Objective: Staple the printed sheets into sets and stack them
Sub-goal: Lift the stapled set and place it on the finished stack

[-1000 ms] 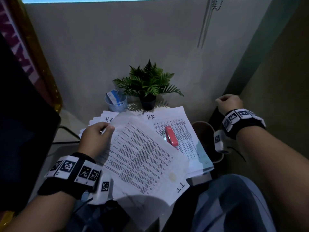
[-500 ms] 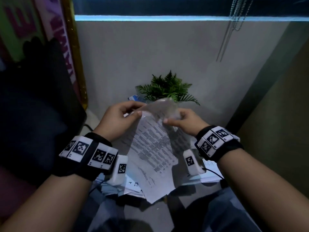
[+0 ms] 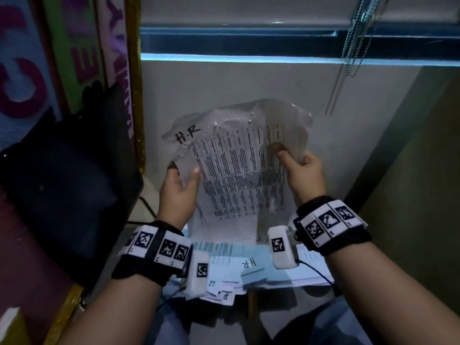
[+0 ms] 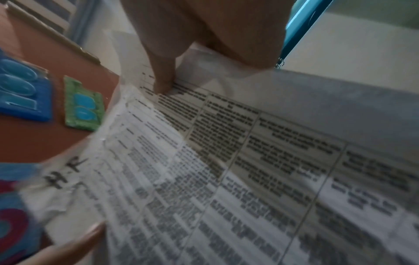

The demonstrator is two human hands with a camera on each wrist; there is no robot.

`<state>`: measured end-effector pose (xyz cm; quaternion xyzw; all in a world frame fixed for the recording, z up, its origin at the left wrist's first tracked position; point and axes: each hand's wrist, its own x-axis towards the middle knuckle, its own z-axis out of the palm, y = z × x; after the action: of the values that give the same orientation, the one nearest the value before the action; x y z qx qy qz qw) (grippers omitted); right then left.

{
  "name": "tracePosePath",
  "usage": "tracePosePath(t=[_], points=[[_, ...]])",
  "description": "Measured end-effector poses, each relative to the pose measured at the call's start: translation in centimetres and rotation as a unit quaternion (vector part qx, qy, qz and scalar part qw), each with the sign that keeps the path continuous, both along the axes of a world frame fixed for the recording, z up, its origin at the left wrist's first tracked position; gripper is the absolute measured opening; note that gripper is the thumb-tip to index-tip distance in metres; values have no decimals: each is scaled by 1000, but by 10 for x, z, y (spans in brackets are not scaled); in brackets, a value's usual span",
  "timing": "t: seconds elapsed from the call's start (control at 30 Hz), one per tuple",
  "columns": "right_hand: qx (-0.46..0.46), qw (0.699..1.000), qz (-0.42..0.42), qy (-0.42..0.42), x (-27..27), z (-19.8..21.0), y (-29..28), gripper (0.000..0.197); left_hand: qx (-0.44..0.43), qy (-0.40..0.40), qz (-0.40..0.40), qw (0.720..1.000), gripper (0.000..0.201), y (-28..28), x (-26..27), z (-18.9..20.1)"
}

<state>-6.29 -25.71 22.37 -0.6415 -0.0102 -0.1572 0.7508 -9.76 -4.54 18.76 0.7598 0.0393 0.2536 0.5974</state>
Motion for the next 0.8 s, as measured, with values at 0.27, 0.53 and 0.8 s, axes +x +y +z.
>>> tracePosePath(t=[0.27, 0.53, 0.8], points=[[-98, 993, 19, 60, -8, -67, 17, 19, 31, 162, -22, 986, 58, -14, -4, -45], [-171, 985, -33, 3, -2, -61, 18, 19, 1, 121, 61, 991, 40, -18, 14, -46], [-183, 979, -81, 36, 9, -55, 0, 68, 96, 158, 12, 983, 43, -11, 25, -43]])
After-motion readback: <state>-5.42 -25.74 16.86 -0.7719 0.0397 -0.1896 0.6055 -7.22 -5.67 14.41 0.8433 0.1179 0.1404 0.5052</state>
